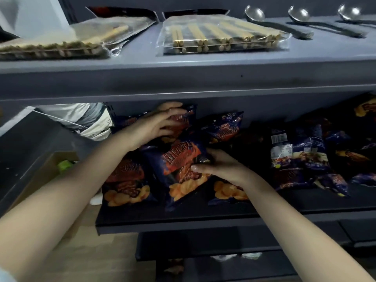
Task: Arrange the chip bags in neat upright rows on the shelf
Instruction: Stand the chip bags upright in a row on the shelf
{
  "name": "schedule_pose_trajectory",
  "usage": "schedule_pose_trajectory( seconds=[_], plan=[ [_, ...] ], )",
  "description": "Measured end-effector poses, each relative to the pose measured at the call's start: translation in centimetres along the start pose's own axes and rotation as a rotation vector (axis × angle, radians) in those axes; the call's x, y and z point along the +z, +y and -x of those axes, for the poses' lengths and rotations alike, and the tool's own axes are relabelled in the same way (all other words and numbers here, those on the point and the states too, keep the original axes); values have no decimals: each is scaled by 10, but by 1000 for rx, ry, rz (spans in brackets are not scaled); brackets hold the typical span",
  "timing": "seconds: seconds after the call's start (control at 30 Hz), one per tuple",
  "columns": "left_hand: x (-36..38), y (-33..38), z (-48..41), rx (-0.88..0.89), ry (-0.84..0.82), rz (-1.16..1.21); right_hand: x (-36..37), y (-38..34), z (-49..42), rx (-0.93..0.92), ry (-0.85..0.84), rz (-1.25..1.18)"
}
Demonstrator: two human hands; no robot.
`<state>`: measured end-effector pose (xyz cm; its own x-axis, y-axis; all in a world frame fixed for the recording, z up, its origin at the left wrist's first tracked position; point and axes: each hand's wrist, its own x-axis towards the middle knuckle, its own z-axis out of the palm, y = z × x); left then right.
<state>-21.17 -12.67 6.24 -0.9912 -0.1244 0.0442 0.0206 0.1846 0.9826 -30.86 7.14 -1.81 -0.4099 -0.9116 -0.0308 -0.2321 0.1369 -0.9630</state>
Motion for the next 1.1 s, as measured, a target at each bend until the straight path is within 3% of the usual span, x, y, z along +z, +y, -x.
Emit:
schedule_pose_trajectory(
  seconds=[0.13, 0.23, 0.37, 0.6, 0.7, 0.83, 0.9, 1.0, 1.1],
  plan=[
    [-19, -20, 5, 104, 301, -233, 4, 10, 1, -41, 330, -122],
    [-7, -33, 14, 15, 296, -249, 10, 18, 0, -19, 501, -184],
    [15, -50, 17, -82, 218, -348, 14, 17, -3, -6, 514, -214],
    [31, -51, 13, -8, 342, -416, 4, 9, -1, -40, 451, -140],
    [47, -56, 24, 104, 399, -560, -2, 10, -1, -14, 453, -37],
    [71, -74, 45, 295, 410, -990, -16, 11, -10, 21, 517, -25],
    [83, -87, 56, 336, 343, -1158, -20, 14, -16, 42, 519, -39],
    [102, -110, 67, 255, 181, -1290, -15, 23, -31, 85, 539, 22],
    [109, -134, 71, 142, 92, -1273, -1, 29, -53, 146, 521, 166]
  ],
)
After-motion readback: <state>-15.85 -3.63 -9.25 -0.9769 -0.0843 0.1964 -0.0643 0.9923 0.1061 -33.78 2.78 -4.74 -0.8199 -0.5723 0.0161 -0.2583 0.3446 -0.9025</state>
